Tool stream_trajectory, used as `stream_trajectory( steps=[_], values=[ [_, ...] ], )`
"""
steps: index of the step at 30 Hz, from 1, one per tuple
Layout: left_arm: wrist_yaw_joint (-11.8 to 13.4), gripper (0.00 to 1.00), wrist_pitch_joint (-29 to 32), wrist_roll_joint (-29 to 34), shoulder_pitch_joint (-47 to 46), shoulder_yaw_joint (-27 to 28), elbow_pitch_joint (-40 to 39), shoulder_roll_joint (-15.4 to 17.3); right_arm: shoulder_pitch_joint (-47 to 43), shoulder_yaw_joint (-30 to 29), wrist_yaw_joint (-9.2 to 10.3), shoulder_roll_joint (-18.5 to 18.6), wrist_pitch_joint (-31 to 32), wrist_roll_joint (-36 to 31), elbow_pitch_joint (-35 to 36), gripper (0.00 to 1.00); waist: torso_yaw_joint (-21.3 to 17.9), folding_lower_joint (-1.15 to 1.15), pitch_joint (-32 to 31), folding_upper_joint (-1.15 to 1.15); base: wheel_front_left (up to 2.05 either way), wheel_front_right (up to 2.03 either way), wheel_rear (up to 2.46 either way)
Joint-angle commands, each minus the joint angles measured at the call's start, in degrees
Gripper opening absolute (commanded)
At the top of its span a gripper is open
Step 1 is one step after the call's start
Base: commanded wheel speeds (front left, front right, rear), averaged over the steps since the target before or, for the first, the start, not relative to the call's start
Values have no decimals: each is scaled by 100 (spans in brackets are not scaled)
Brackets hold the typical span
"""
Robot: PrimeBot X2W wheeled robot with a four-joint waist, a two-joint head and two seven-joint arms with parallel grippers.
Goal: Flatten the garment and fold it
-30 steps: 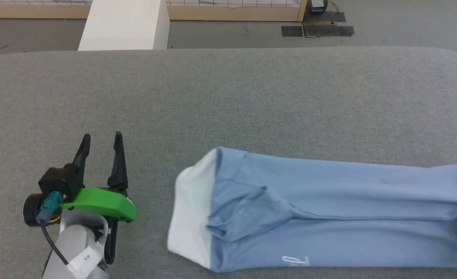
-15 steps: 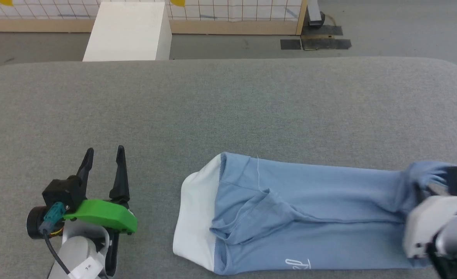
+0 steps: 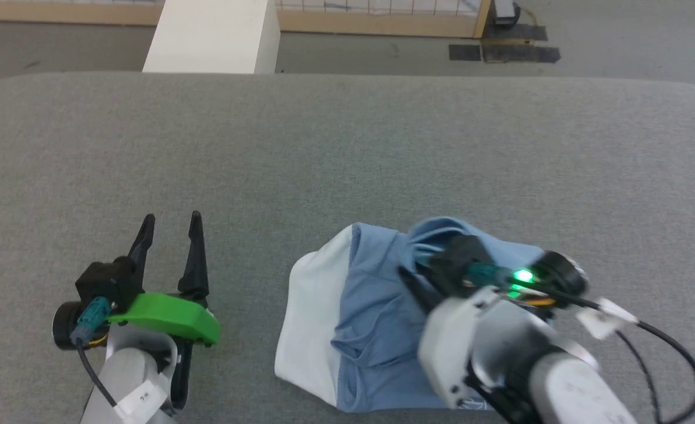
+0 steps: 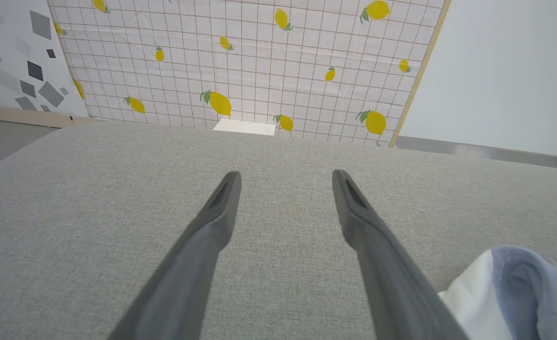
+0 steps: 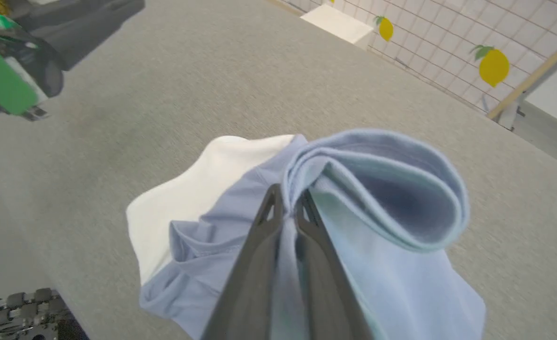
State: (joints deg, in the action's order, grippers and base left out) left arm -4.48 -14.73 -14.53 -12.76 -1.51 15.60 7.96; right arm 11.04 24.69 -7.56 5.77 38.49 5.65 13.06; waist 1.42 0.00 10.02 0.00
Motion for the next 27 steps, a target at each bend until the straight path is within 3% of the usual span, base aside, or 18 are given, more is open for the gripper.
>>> stream_trajectory(
  steps=[1,14,15,16,17,22,27],
  values=[
    [-20,100,-27,89,-129,-22,-12,-49,255,130,8,-83,-123,51,-212,0,132,0,146,0,0,0,0],
    [-60,100,-27,206,-449,-72,-98,-252,1724,1148,8,-287,-851,1044,-2675,0,417,0,661,0,0,0,0],
    [-64,100,-27,210,-456,-61,-90,-262,1780,1223,8,-288,-889,1212,-2789,26,415,0,672,0,0,0,0],
    [-67,100,-27,214,-458,-52,-82,-269,1824,1299,8,-288,-901,1312,-2867,68,409,0,676,0,0,0,0],
    [-72,100,-27,221,-458,-42,-69,-276,1864,1375,8,-288,-905,1422,-2953,100,395,0,674,0,0,0,0],
    [-96,100,-27,261,-420,14,-12,-284,1937,1538,8,-289,-1256,1792,-2969,100,268,0,565,0,0,0,0],
    [-110,100,-27,277,-315,142,-12,-233,1770,1412,8,-289,-2212,2217,-2309,100,40,0,357,0,0,0,0]
  ],
)
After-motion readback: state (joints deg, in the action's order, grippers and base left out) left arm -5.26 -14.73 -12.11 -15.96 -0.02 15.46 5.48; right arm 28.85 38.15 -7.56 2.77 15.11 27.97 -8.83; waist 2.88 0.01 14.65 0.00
